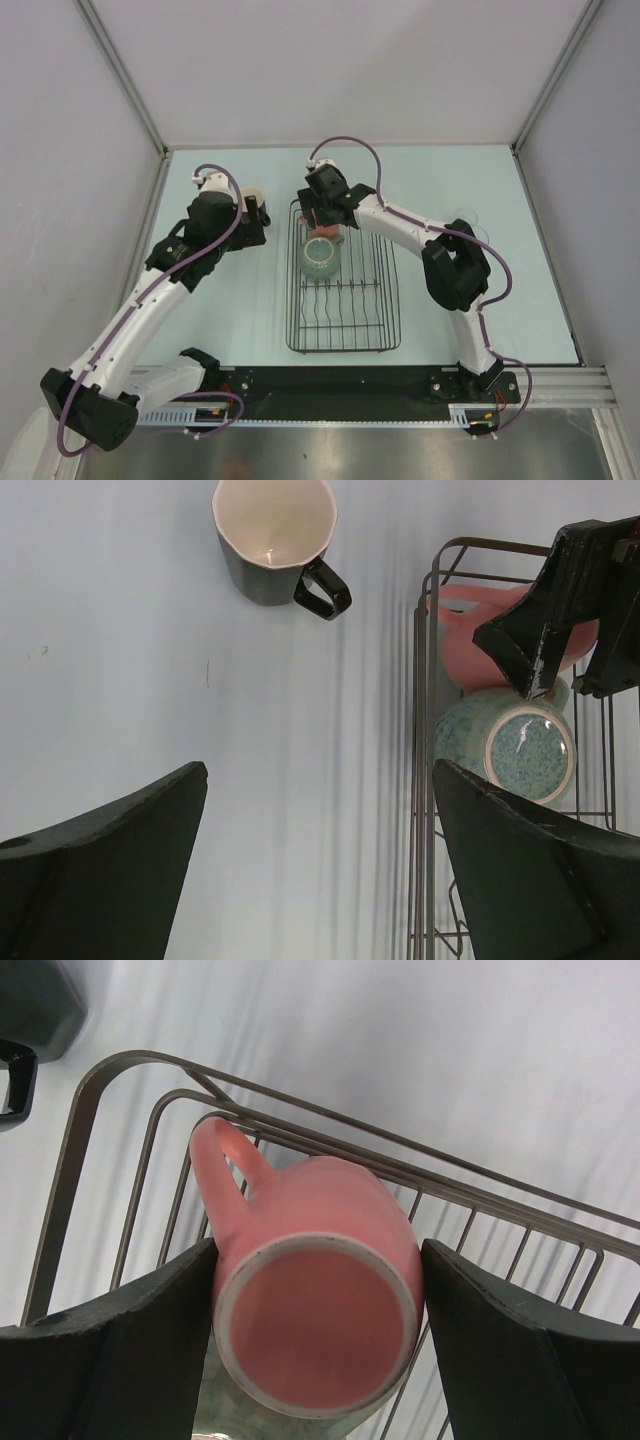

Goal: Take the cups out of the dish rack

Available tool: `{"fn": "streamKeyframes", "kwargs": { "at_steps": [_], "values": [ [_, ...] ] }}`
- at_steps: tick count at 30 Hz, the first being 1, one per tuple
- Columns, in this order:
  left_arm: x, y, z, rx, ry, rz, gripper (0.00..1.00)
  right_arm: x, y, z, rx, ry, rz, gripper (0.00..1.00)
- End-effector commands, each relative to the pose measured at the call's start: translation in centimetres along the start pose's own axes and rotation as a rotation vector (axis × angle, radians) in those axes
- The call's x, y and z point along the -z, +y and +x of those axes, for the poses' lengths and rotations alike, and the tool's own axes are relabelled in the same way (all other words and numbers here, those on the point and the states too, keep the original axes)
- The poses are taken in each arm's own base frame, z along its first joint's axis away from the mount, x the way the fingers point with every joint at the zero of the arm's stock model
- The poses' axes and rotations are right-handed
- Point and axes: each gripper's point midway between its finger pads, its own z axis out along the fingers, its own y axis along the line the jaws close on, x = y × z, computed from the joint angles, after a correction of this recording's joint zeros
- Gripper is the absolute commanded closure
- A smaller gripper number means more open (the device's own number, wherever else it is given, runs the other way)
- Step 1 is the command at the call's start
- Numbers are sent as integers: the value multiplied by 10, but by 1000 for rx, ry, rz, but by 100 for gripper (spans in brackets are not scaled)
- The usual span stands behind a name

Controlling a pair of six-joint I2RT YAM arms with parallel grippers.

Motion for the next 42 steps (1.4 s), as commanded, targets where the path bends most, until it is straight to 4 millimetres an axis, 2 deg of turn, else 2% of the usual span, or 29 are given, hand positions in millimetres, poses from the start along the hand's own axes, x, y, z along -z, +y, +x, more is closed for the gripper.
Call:
{"fn": "streamKeyframes", "kwargs": {
  "at_steps": [1,2,4,7,18,21,27,31,32,33,34,35,36,37,38,39,40,41,42],
  "values": [
    [-1,-6,-3,7,-17,25,0,4,-5,0,-20,-10,32,100],
    [0,-6,-3,6,-19,26,0,5,-8,7,-8,-11,49,100],
    [-1,-6,-3,8,-19,28,0,15,-5,-7,-10,-71,44,100],
    [-1,-7,-4,12,-27,33,0,22,-7,-14,-9,-81,54,100],
    [-5,-17,-4,40,-24,73,0,82,-15,-69,-45,-205,66,100],
    [-7,-20,-3,50,-17,81,0,93,-17,-74,-58,-219,64,100],
    [-11,-22,2,64,-2,88,0,102,-22,-75,-76,-228,61,100],
    [-13,-27,6,82,9,109,0,119,-28,-83,-133,-259,23,100],
    [-13,-28,6,85,10,114,0,123,-29,-88,-167,-278,2,100],
    [-13,-30,5,99,11,120,0,122,-29,-82,-186,-260,-30,100],
    [-13,-32,6,107,17,131,0,136,-38,-95,-230,-307,-56,100],
    [-12,-35,4,116,11,145,0,140,-39,-95,-274,-315,-87,100],
    [-10,-38,2,130,3,161,0,136,-37,-81,-288,-282,-141,100],
    [-8,-41,1,139,2,183,0,153,-46,-96,-329,-351,-178,100],
    [-8,-45,-1,163,-12,204,0,157,-48,-96,-370,-361,-211,100],
    [-6,-48,-2,178,-18,224,0,155,-45,-82,-380,-332,-268,100],
    [0,-54,-10,200,-48,272,0,163,-46,-89,-400,-367,-304,100],
    [0,-58,-8,224,-46,294,0,176,-51,-94,-429,-388,-352,100],
    [2,-62,-8,237,-49,326,0,172,-53,-83,-448,-369,-367,100]
  ]
}}
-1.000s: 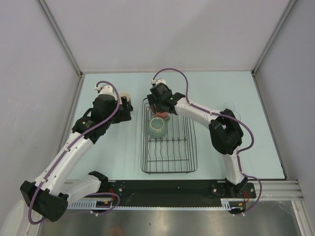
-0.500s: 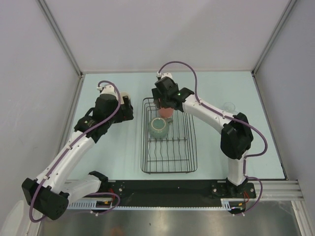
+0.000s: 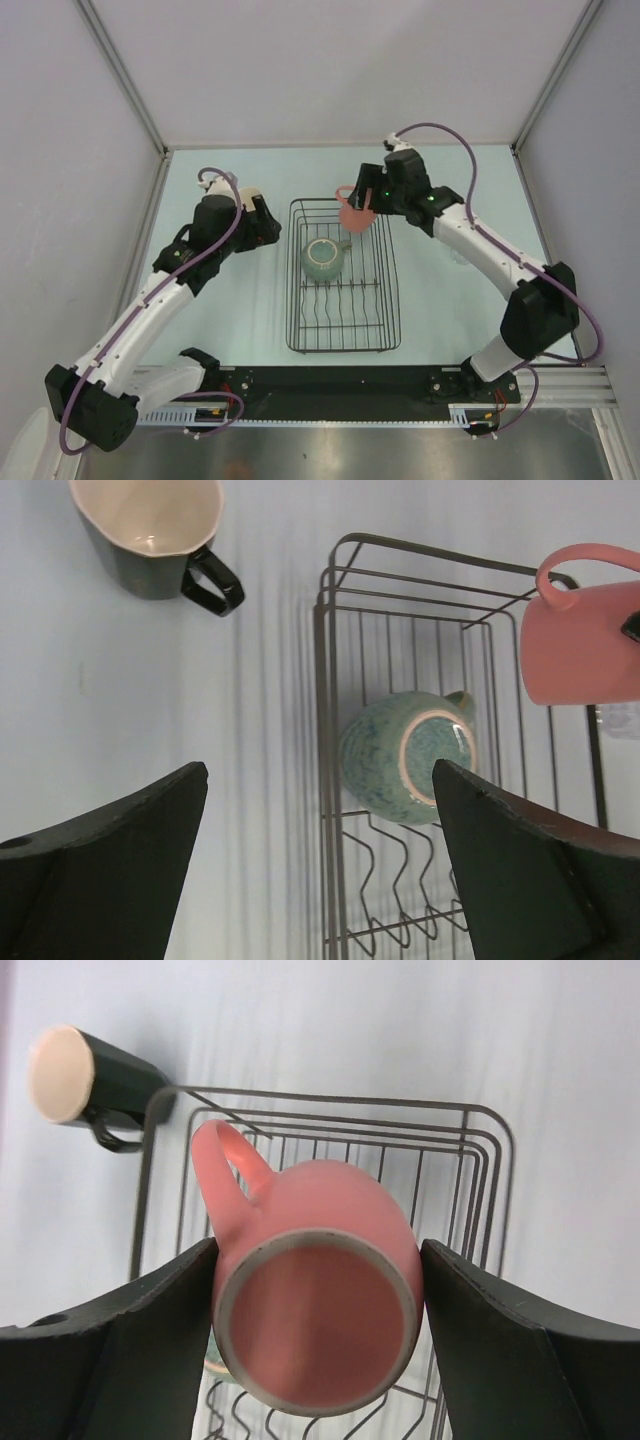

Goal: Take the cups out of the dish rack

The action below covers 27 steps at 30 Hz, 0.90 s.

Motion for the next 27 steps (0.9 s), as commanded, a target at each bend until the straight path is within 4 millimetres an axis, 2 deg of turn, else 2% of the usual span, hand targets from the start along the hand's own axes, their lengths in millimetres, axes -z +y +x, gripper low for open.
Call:
{"fn": "streamKeyframes", "kwargs": {
  "at_steps": [1,3,4,7,9,11,12,13,14,15,16,17,18,20,21,22,27],
  "values": [
    [11,-37,-19,112,-86,207,0,46,42,-55,-152,-181,-321,100],
    [11,-50,-12,136,-46,281,0,60,46,-61,-189,-201,-401,100],
    [9,-56,-14,154,-45,309,0,60,43,-55,-204,-192,-418,100],
    [10,-70,-12,192,-36,394,0,75,48,-59,-262,-210,-524,100],
    [15,-81,-11,203,-22,464,0,91,57,-67,-294,-228,-619,100],
    [20,-92,-12,228,-12,544,0,96,59,-56,-322,-199,-690,100],
    [20,-95,-11,241,-3,570,0,111,63,-71,-371,-244,-766,100],
    [20,-98,-12,280,-2,602,0,108,59,-57,-403,-207,-799,100],
    [24,-103,-15,297,-13,653,0,113,58,-59,-439,-215,-839,100],
    [33,-111,-24,298,-45,738,0,125,58,-71,-436,-280,-903,100],
    [32,-111,-17,349,-16,761,0,127,57,-69,-501,-254,-933,100],
    [33,-112,-17,367,-19,788,0,125,54,-64,-523,-250,-942,100],
    [42,-118,-24,367,-49,855,0,129,51,-67,-524,-277,-966,100],
    [42,-115,-20,433,-40,884,0,133,51,-64,-557,-277,-1002,100],
    [50,-119,-29,434,-89,937,0,134,50,-63,-564,-276,-1013,100],
    [49,-117,-25,477,-75,947,0,133,50,-61,-571,-269,-1020,100],
    [60,-125,-37,503,-125,1043,5,137,59,-57,-569,-252,-1061,100]
  ]
}}
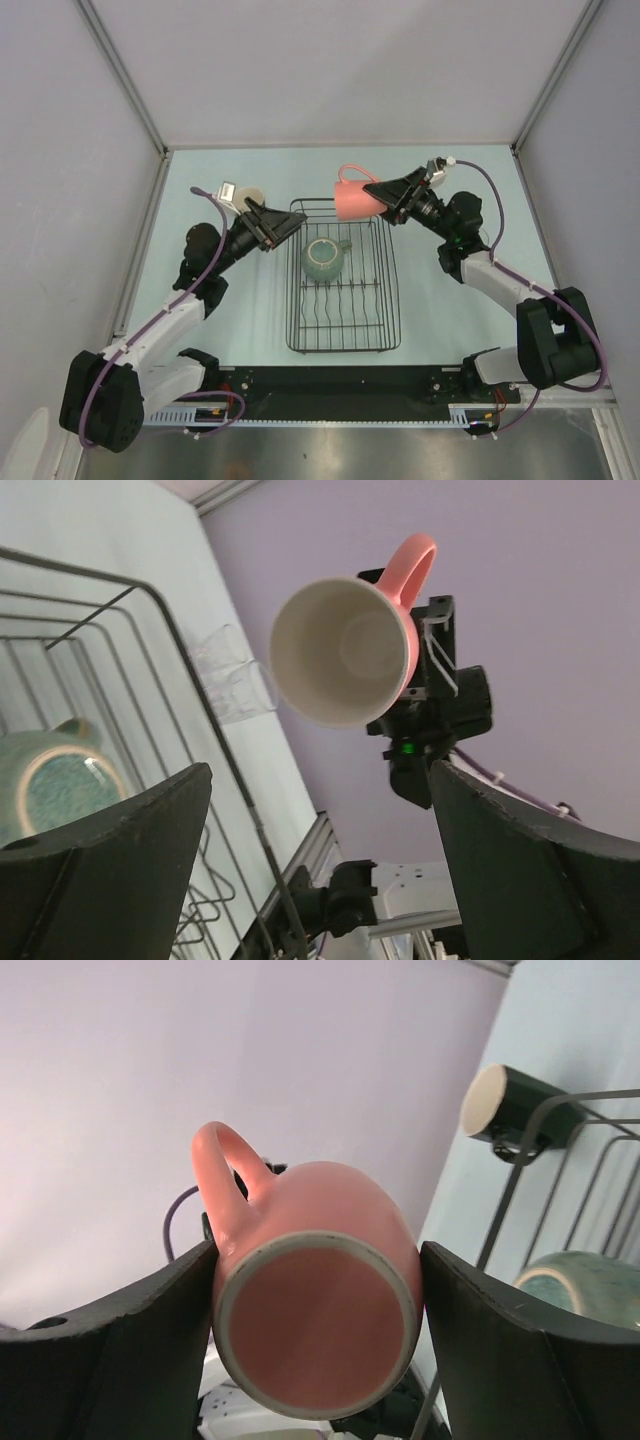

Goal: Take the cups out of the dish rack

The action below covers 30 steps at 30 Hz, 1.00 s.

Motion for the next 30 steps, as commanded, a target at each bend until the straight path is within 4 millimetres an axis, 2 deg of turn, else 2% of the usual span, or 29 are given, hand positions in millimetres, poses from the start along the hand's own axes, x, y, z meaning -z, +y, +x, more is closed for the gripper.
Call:
{"fn": "streamKeyframes", "kwargs": {
  "at_steps": [1,7,15,24,28,30],
  "values": [
    [1,-58,-17,-19,-42,237,5,3,65,5,65,23,-235,100],
    [-6,-69,-15,-56,-33,235,6,-7,56,17,71,59,-205,100],
    [-13,-71,-3,-52,-4,229,6,-20,46,34,62,107,-194,100],
    [-19,-74,8,-57,23,229,7,-34,55,48,62,152,-233,100],
    [-22,-73,11,-53,35,229,17,-40,58,64,49,188,-243,100],
    [-23,-73,12,-58,38,232,30,-41,58,68,44,196,-243,100]
  ]
}}
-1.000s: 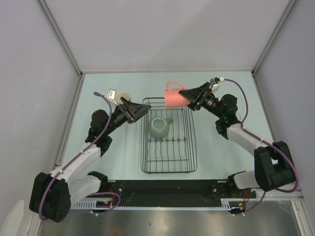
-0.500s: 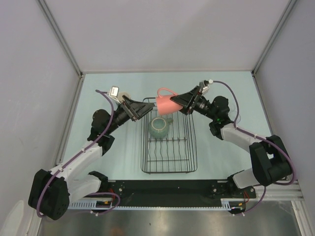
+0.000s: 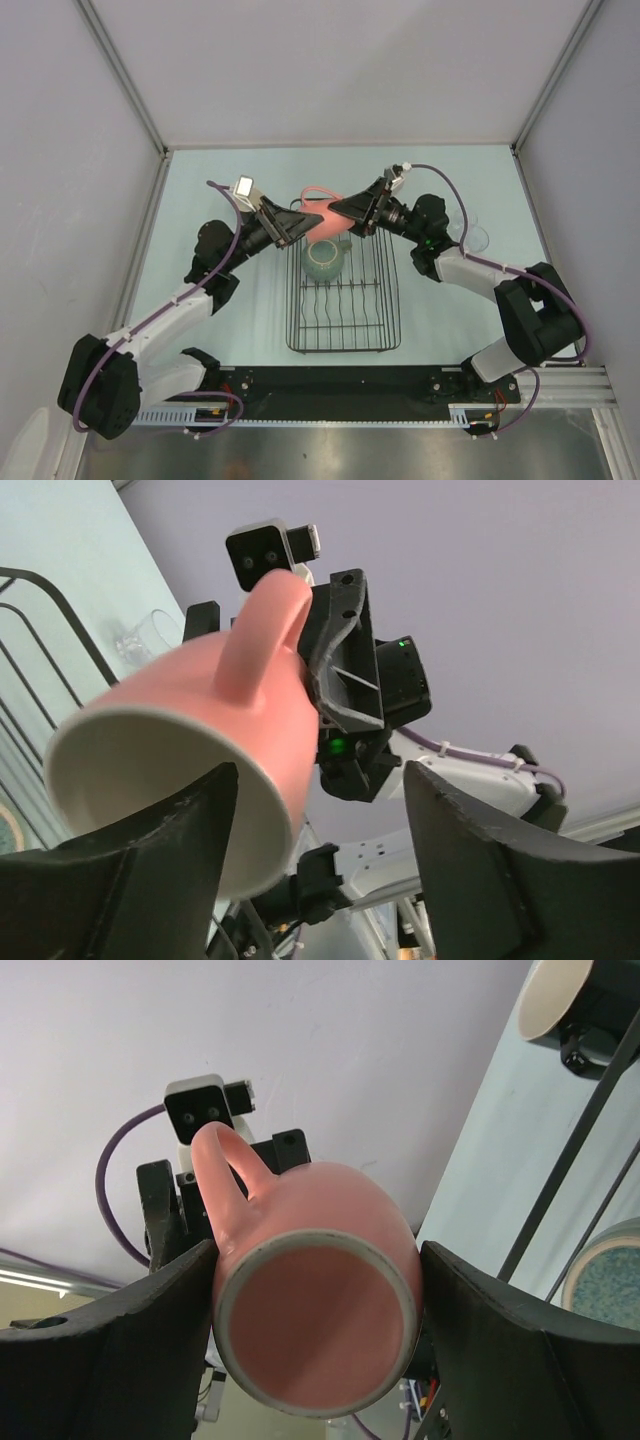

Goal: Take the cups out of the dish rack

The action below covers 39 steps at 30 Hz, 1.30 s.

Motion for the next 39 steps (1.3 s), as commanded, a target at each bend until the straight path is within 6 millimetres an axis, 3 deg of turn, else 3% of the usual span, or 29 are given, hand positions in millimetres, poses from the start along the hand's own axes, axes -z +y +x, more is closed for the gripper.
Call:
{"fn": "streamKeyframes", "kwargs": {
  "at_steps": [1,5,6,11,15,21,24,25,27,28,30,37,39],
  "values": [
    [-7,-23,-9,-61,-19,65,33,-11,52,1,98,6,-161,100],
    [-9,-21,-6,-57,-10,68,46,-15,52,9,86,23,-169,100],
    [-9,-19,-6,-54,-10,65,53,-15,53,9,84,23,-170,100],
    [-10,-20,-4,-56,-3,78,65,-17,55,11,81,31,-180,100],
    [-11,-21,-3,-49,6,78,100,-16,53,10,81,24,-174,100],
    [-12,-20,-6,-66,3,55,100,-15,51,9,74,32,-172,100],
    [-12,-20,-9,-91,1,22,99,-15,50,9,71,37,-171,80],
    [-11,-17,-10,-90,-1,-2,100,-15,49,9,66,39,-167,57],
    [-13,-23,-14,-117,-4,-4,100,-15,47,9,61,44,-158,37],
    [-13,-19,-13,-112,12,-37,99,-15,45,8,58,44,-151,17],
    [-14,-28,-16,-152,24,-32,100,-13,42,5,60,41,-130,1],
    [-9,-36,-22,-201,43,-101,100,-7,24,-21,58,-13,-21,0],
    [-7,-50,-28,-226,34,-93,100,-2,17,-35,44,-45,27,0]
  ]
}}
